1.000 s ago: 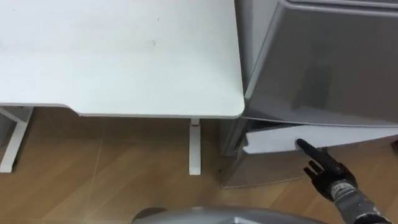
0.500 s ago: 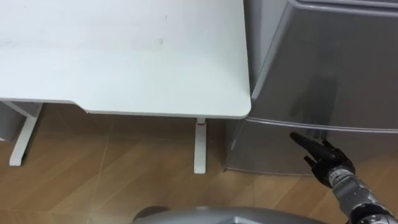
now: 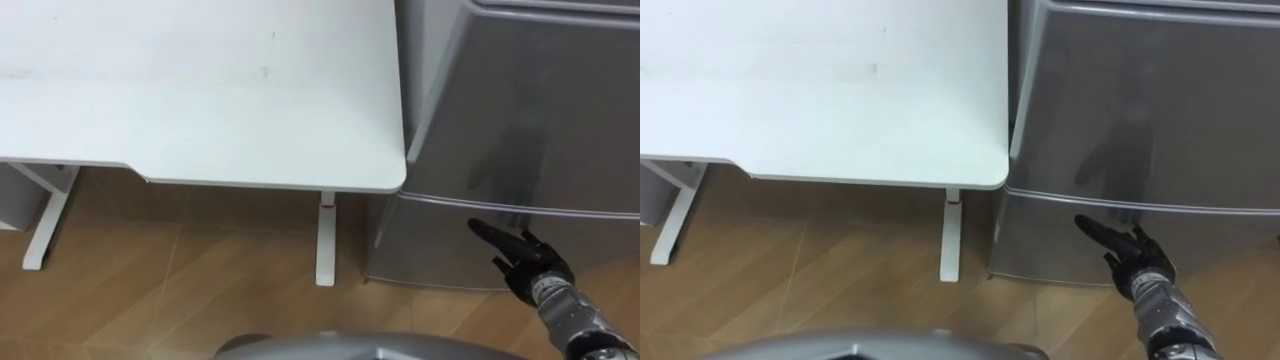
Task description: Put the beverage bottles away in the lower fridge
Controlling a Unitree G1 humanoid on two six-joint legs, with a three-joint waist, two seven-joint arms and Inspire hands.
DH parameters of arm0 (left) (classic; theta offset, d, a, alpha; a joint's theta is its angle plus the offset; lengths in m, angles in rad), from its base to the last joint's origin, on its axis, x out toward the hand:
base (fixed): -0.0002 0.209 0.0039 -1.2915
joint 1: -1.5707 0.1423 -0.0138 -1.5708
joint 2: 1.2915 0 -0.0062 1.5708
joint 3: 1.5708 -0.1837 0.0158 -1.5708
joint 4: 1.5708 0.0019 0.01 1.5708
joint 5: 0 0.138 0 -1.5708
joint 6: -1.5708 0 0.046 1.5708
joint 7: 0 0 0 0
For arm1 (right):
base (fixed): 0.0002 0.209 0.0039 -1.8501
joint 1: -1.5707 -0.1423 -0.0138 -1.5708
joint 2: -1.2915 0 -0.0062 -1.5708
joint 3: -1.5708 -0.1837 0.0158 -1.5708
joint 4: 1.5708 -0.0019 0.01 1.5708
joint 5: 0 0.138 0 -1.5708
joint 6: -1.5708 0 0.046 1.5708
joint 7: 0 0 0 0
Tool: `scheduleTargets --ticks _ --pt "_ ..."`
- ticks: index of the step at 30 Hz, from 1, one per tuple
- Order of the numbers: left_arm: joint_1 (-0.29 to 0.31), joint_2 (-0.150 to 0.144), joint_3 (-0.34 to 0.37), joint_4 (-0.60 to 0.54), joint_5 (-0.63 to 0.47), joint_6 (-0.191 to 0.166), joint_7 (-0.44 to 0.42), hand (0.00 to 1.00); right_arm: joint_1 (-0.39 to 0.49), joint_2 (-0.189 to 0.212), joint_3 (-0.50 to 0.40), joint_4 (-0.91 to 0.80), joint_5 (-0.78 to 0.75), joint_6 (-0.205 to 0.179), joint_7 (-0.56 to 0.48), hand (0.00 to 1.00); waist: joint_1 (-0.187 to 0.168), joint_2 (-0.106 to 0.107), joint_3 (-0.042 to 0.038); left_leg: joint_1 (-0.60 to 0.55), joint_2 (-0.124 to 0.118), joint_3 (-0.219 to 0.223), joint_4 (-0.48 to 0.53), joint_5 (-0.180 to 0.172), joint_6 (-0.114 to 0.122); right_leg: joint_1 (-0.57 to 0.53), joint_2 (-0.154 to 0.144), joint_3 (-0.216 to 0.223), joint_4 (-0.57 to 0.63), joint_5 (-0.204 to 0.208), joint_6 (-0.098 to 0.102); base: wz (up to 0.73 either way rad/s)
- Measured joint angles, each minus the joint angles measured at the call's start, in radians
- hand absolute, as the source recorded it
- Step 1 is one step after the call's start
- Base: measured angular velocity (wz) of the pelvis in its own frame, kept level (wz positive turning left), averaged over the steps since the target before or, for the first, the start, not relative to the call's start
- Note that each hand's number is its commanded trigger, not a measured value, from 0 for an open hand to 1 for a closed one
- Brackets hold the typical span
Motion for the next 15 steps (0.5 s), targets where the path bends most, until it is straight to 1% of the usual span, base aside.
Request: scheduleTargets --ticks 5,6,8,10,14,15 --pt "0.002 0.001 0.005 -0.015 0.001 0.000 -0.002 0.00 0.011 0.004 0.001 0.038 -0.027 -0.003 0.021 0.00 0.003 -0.004 -0.0031 0.001 -0.001 -0.001 -0.001 0.000 0.000 0.002 0.000 -0.001 -0.001 0.000 0.001 0.00" --pt "0.002 0.001 0.010 -0.019 0.000 0.000 -0.002 0.00 0.021 0.004 0.001 0.043 -0.037 -0.003 0.025 0.00 0.005 -0.006 -0.0062 0.002 -0.002 -0.002 -0.001 0.000 0.000 0.003 -0.001 -0.001 0.000 0.000 0.001 0.00" --pt "0.002 0.002 0.015 -0.026 0.000 0.000 0.001 0.00 0.029 0.004 0.000 0.062 -0.046 -0.003 0.033 0.00 0.006 -0.009 -0.0077 0.002 -0.002 -0.005 -0.001 0.000 0.000 0.004 -0.001 -0.004 0.000 0.000 0.001 0.05" --pt "0.002 0.002 0.016 -0.030 -0.001 -0.001 0.002 0.00 0.043 0.004 -0.001 0.096 -0.055 -0.001 0.034 0.00 0.006 -0.013 -0.0067 0.008 -0.004 -0.012 -0.001 0.000 0.000 0.016 -0.001 -0.012 -0.003 0.000 0.001 0.10" --pt "0.001 0.003 0.016 -0.030 -0.002 -0.001 0.002 0.00 0.068 0.004 -0.005 0.116 -0.068 0.003 0.034 0.00 0.006 -0.017 -0.0058 0.014 -0.004 -0.013 0.002 0.000 0.000 0.027 -0.001 -0.012 -0.004 -0.002 0.002 0.03" --pt "0.000 0.005 0.016 -0.029 -0.004 -0.001 0.002 0.00 0.081 0.005 -0.004 0.127 -0.076 0.003 0.041 0.00 0.004 -0.014 -0.0023 0.011 -0.005 -0.015 0.006 0.000 0.000 0.033 -0.001 -0.012 -0.008 -0.003 0.003 0.09"
